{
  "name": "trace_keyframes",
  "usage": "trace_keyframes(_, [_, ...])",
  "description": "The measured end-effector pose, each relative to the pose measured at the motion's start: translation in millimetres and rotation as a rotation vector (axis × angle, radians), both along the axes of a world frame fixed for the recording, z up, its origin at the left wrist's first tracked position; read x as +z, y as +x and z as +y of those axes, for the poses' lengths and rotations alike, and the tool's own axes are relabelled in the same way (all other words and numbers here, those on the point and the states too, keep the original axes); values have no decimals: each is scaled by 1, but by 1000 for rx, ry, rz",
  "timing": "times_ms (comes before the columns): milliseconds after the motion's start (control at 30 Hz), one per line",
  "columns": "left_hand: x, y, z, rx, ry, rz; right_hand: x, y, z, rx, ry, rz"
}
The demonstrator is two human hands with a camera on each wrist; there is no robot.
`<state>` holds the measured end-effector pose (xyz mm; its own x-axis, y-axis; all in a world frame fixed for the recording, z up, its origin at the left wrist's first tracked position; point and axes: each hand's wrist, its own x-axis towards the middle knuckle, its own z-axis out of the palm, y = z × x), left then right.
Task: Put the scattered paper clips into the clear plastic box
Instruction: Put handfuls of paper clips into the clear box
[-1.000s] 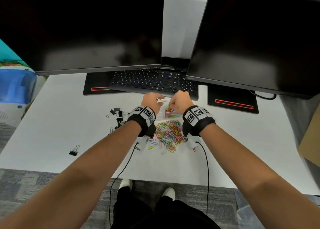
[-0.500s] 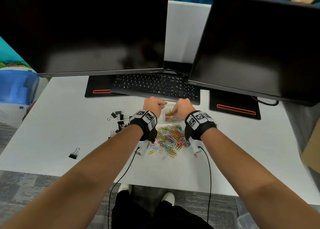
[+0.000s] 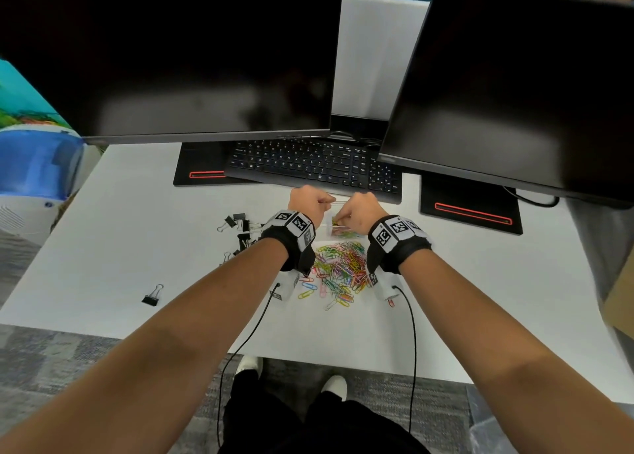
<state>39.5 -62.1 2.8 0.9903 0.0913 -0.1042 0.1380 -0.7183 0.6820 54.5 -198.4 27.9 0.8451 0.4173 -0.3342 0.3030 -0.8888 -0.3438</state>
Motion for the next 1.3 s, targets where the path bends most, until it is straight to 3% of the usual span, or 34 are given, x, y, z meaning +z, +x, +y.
trace_keyframes(267, [1, -3, -2, 12, -38, 9, 2, 6, -4, 77, -148, 0])
trace_keyframes(367, [1, -3, -2, 17, -57, 13, 1, -3, -1, 180, -149, 70])
trace_keyframes(500, [-3, -4, -3, 49, -97, 11, 0, -2, 0, 164, -173, 160])
trace_keyframes(700, [-3, -5, -3, 50, -112, -1, 3, 4, -20, 85, -37, 30])
trace_keyframes(900, [-4, -5, -4, 60, -109, 4, -9, -6, -13, 201, -128, 69])
trace_keyframes(1067, [-3, -5, -3, 60, -100, 7, -5, -5, -11, 176, -51, 50])
trace_keyframes(1200, [-3, -5, -3, 55, -92, 5, 3, 7, -29, -99, 165, -74])
trace_keyframes(1300, [-2, -5, -2, 52, -92, -5, 6, 7, -38, -110, 119, -48])
